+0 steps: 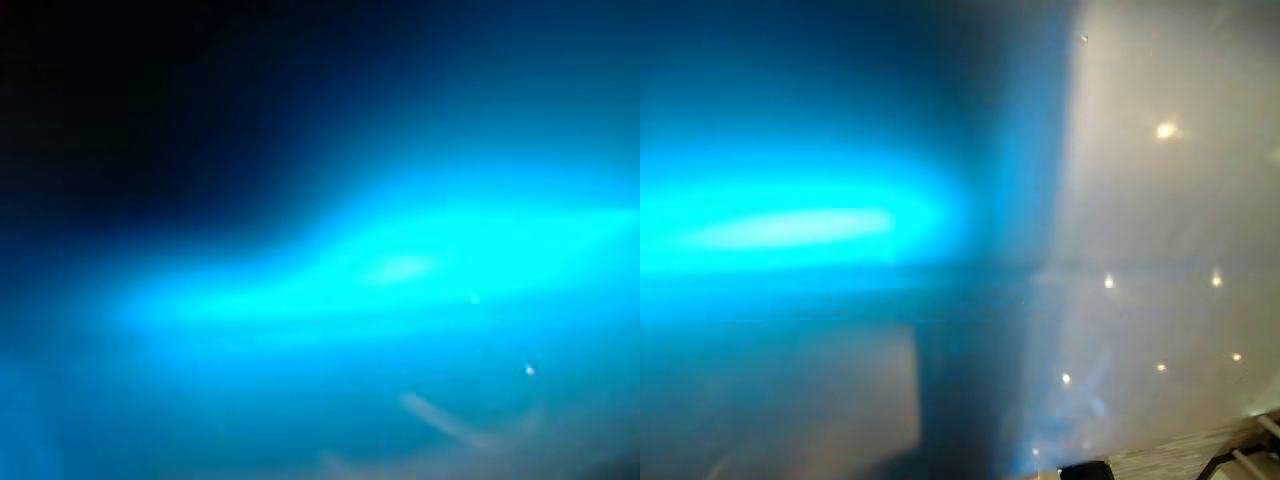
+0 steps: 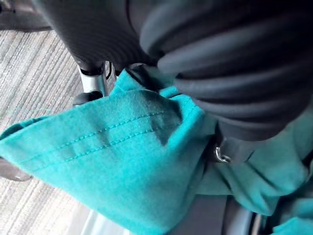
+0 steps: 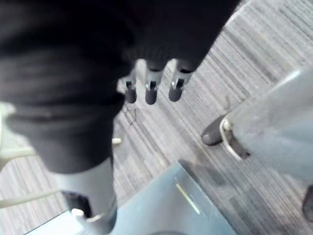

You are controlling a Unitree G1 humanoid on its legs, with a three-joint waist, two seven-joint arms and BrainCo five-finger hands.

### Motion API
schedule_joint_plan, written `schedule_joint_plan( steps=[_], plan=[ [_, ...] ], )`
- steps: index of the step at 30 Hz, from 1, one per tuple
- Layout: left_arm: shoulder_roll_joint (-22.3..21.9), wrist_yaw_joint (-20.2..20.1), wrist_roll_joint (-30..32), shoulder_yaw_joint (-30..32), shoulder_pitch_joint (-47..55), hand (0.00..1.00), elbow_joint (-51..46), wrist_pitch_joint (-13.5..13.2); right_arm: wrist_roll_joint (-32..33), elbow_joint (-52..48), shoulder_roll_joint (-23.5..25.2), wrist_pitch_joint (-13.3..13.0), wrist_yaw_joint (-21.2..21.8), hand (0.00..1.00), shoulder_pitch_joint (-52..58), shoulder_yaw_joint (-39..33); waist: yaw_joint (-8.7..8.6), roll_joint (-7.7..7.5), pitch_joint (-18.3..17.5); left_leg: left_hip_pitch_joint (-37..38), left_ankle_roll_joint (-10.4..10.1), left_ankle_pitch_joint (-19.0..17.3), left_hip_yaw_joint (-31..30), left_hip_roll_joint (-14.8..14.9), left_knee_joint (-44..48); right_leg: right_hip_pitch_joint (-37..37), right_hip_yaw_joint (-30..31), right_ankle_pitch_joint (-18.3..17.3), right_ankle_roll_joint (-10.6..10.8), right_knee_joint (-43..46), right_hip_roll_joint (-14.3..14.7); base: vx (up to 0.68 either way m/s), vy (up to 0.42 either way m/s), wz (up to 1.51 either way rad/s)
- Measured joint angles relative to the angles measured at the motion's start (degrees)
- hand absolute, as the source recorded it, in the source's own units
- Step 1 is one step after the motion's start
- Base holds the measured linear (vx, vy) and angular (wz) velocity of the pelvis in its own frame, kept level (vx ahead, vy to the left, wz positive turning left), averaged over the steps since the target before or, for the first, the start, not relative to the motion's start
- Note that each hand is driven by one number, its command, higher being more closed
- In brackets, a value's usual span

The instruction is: Pick up the laundry basket with both hands and put the clothes into the washing machine.

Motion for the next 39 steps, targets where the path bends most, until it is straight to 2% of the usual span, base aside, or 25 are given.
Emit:
schedule_joint_plan(
  steps=[2,3,4,5,6,7,8,9,10,15,18,20,23,27,29,31,33,34,35,37,39],
  plan=[
    [1.7,0.1,-2.0,-0.1,4.5,1.00,-6.6,0.0,0.0,0.0,0.4,0.1,0.8,0.00,1.7,0.0,-0.15,0.11,0.1,0.1,-0.7,0.6,-0.1,-0.1,-0.7,-0.1,-0.2,0.3,0.2,-0.2,0.1,0.00,-0.022,0.11],
    [2.8,0.6,-2.7,0.0,8.1,1.00,-11.5,-0.7,0.0,0.0,0.3,0.1,1.0,0.00,2.8,-0.1,-0.12,0.10,0.1,0.1,-0.7,1.2,-0.6,-0.3,-0.9,-0.1,-0.4,1.9,0.2,0.0,0.1,0.01,-0.034,0.14],
    [3.1,0.2,-3.2,0.8,10.3,1.00,-16.0,-3.5,-0.1,0.0,0.3,0.1,1.0,0.00,3.1,-0.2,0.18,0.11,0.1,0.2,-0.8,1.3,-0.8,-0.3,-0.9,-0.1,-0.6,2.1,0.0,0.3,0.1,0.04,-0.064,0.19],
    [4.3,-0.5,-3.3,2.9,12.4,1.00,-29.6,-12.8,-0.2,0.0,0.1,-0.1,1.0,0.00,4.1,-0.8,2.50,0.41,0.2,1.0,-1.3,2.1,-0.9,-0.3,-1.5,0.1,-0.9,2.4,-0.6,1.1,0.1,0.04,-0.059,0.18],
    [6.1,-0.7,-3.3,5.0,10.7,1.00,-36.1,-17.3,-0.2,0.1,-0.4,0.0,1.0,0.00,4.1,-0.6,3.48,0.94,0.5,1.4,-1.4,2.8,-1.5,-0.2,-1.8,0.7,-1.6,2.4,-1.1,1.3,0.1,0.05,-0.063,0.25],
    [7.8,-0.8,-2.8,7.7,8.6,1.00,-39.6,-20.7,-0.2,-0.1,-0.5,0.0,1.1,0.00,3.8,-0.2,3.98,1.59,0.4,1.6,-1.3,3.7,-2.3,-0.4,-2.2,1.3,-2.3,2.3,-1.3,1.5,0.1,0.05,-0.065,0.31],
    [9.8,-0.6,-3.0,7.3,5.3,1.00,-37.9,-21.4,-0.2,-0.6,-0.5,0.0,1.2,0.00,3.5,0.6,3.96,2.35,0.5,2.1,-1.6,4.2,-3.1,-0.5,-2.8,2.4,-3.2,2.1,-1.6,1.3,0.0,0.04,-0.051,0.26],
    [10.0,-0.3,-2.9,7.4,5.3,1.00,-37.6,-21.7,-0.2,-0.8,-0.4,0.0,1.2,0.00,3.3,1.1,3.34,2.42,0.5,2.3,-1.6,4.2,-3.4,-0.5,-3.0,2.8,-3.4,2.1,-1.7,1.1,0.1,0.06,-0.061,0.16],
    [8.1,0.0,-3.2,9.0,6.6,1.00,-38.7,-23.5,-0.2,-1.2,0.0,-0.5,1.5,0.00,3.7,1.5,2.79,2.48,0.4,3.0,-1.9,4.4,-3.4,-0.5,-3.5,3.2,-3.5,2.0,-1.7,0.9,0.2,0.04,-0.031,0.02],
    [7.5,1.2,-4.7,9.7,6.5,1.00,-40.3,-24.1,-0.1,-0.5,0.4,-0.5,0.9,0.00,3.7,1.5,2.89,2.49,0.4,3.4,-2.5,5.1,-3.5,-0.6,-4.6,3.4,-4.0,1.7,-2.3,0.9,0.3,0.05,-0.033,0.06],
    [4.7,2.1,-5.8,11.6,7.5,1.00,-43.1,-24.2,-0.1,-0.5,0.6,-0.7,0.7,0.00,3.7,1.4,2.69,2.52,0.5,3.5,-2.3,5.4,-3.7,-0.7,-4.5,3.5,-4.2,1.6,-2.4,1.0,0.2,0.06,-0.015,0.01],
    [0.4,5.1,-3.2,13.2,9.9,1.00,-45.5,-24.2,-0.1,-0.5,1.9,-1.0,0.6,0.00,3.7,0.8,2.28,2.52,0.4,4.3,-2.3,5.4,-3.8,-0.7,-4.5,4.5,-4.4,1.4,-2.7,1.0,0.0,0.07,0.000,0.02],
    [-3.7,8.4,1.0,13.8,11.8,1.00,-46.6,-24.2,-0.1,-0.6,3.0,-1.3,0.6,0.00,3.7,0.7,1.87,2.48,0.4,5.9,-2.4,5.4,-3.9,-1.0,-4.8,6.1,-4.6,0.7,-3.3,0.9,-0.1,0.08,-0.008,0.11],
    [-4.0,9.5,3.5,12.6,11.0,1.00,-45.4,-24.7,-0.1,-0.8,2.3,-1.7,0.6,0.00,3.7,0.6,2.43,2.48,0.4,6.4,-2.4,5.4,-3.8,-0.9,-5.6,6.7,-4.7,0.6,-3.3,-0.1,0.2,0.06,-0.012,0.00],
    [-3.6,9.1,5.6,10.5,6.2,1.00,-39.1,-25.4,-0.1,-0.8,2.0,-1.7,0.6,0.00,3.7,0.5,3.68,2.51,0.3,6.4,-2.4,5.4,-3.9,-0.8,-5.6,6.9,-4.9,0.7,-3.3,-0.1,0.2,0.03,-0.010,0.02],
    [-2.6,8.0,6.3,9.8,1.2,1.00,-31.8,-25.7,-0.1,-0.7,1.9,-1.7,0.7,0.00,3.7,0.6,3.90,2.46,0.2,6.4,-2.4,5.4,-4.1,-0.6,-5.6,7.2,-5.0,0.8,-3.2,-0.5,0.4,0.00,-0.001,-0.02],
    [-0.9,6.4,3.2,8.5,-7.9,1.00,-20.8,-24.7,0.2,-0.1,1.8,-2.0,0.6,0.00,3.6,0.6,3.94,2.45,0.2,6.3,-2.5,5.0,-4.0,-0.3,-5.8,7.8,-4.9,1.7,-2.4,-2.5,1.0,-0.02,0.009,-0.13],
    [0.5,5.3,1.6,7.3,-13.5,0.00,-14.9,-23.6,0.3,0.5,1.7,-2.1,0.5,0.00,3.4,0.6,3.70,2.43,0.2,6.0,-2.3,4.9,-3.9,-0.1,-6.2,8.0,-4.8,2.6,-2.3,-4.0,1.2,-0.03,0.018,-0.18],
    [1.6,4.1,1.6,6.1,-15.2,0.00,-12.1,-23.8,0.4,1.0,1.7,-2.2,0.4,0.00,3.3,0.6,3.38,2.43,0.2,5.8,-2.3,4.9,-3.8,-0.1,-6.3,8.0,-4.8,3.0,-2.5,-4.8,1.4,-0.03,0.022,-0.26],
    [3.8,3.4,1.7,3.5,-20.5,0.00,-6.7,-20.2,1.0,3.1,1.8,-2.2,-0.5,0.00,3.3,0.2,3.21,2.43,0.2,4.9,-2.3,4.9,-3.3,0.5,-6.2,8.0,-4.4,5.0,-2.2,-7.4,2.0,-0.02,0.018,-0.27],
    [4.7,3.1,1.7,1.3,-21.2,0.00,-6.2,-20.1,2.2,3.5,2.0,-2.2,-0.7,0.00,3.3,0.0,3.20,2.43,0.2,4.3,-2.4,5.1,-3.1,0.7,-5.8,7.6,-4.1,6.4,-2.1,-8.0,2.1,-0.01,0.005,-0.15]
  ],
)
